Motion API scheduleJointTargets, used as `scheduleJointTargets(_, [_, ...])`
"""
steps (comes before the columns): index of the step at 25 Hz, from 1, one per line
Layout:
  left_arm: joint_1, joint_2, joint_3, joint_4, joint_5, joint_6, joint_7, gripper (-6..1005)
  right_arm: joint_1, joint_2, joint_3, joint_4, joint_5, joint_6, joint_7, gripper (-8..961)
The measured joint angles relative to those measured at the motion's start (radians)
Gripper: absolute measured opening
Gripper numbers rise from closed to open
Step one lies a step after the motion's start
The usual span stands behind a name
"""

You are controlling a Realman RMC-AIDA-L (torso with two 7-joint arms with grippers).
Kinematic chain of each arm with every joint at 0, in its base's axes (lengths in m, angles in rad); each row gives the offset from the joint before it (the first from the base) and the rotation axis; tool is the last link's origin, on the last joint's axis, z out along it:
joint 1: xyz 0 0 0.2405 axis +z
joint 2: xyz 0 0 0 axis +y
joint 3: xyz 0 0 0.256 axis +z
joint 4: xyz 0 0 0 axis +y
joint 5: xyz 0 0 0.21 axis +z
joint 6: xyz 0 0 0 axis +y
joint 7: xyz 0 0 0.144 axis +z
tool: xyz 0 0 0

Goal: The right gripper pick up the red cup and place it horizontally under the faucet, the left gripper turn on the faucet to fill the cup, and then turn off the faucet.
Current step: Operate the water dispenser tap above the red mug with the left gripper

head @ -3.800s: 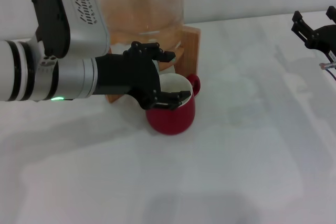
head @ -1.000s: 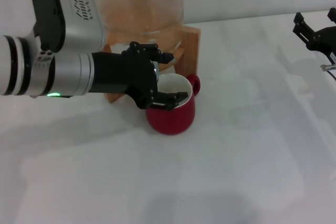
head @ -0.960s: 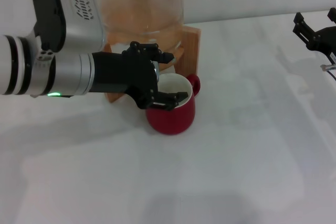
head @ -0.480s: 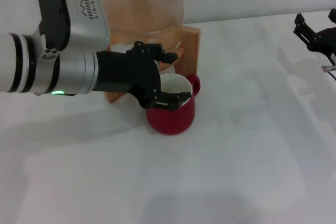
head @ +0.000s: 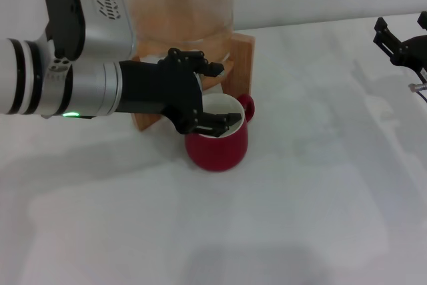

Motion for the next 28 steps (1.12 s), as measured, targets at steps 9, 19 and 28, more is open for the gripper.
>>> scheduleJointTargets(9, [-0.009,-0.001,-0.013,-0.004,0.0,-0.015,0.01,813,0.0,0.0,0.0,0.0,0.0,0.0,0.0,873])
scheduleJointTargets(19, [-0.011,-0.001,-0.014,-0.01,-0.001,-0.024,0.01,813,0.0,0.0,0.0,0.0,0.0,0.0,0.0,874])
scheduleJointTargets(28, [-0.01,-0.002,-0.018,-0.016,-0.001,-0.025,0.01,813,0.0,0.0,0.0,0.0,0.0,0.0,0.0,874])
